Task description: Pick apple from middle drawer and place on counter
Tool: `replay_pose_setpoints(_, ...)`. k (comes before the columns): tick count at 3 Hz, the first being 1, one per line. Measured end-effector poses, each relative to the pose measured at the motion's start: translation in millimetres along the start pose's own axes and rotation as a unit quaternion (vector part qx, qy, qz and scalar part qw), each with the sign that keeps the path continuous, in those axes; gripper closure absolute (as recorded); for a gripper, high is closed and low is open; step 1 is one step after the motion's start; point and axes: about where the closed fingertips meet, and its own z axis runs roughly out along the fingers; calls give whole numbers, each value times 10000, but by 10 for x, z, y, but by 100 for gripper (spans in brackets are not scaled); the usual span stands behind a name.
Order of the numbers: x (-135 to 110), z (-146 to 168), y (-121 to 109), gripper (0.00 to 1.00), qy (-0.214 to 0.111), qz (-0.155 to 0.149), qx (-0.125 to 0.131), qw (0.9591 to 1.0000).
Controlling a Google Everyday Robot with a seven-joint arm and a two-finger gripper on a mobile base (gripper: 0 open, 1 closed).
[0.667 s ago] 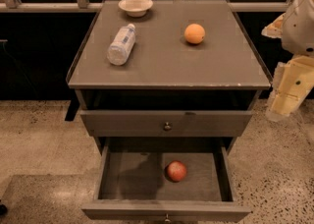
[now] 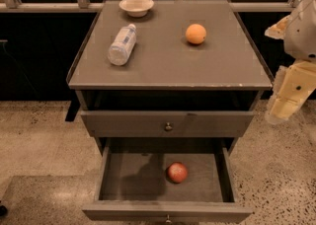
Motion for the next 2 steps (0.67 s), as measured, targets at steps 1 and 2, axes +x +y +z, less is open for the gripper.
replay_pose_setpoints(1,21,186,164,0,-312,209,61,9993)
replay_pose_setpoints(2,156,768,505,0,-784,818,-168,9934)
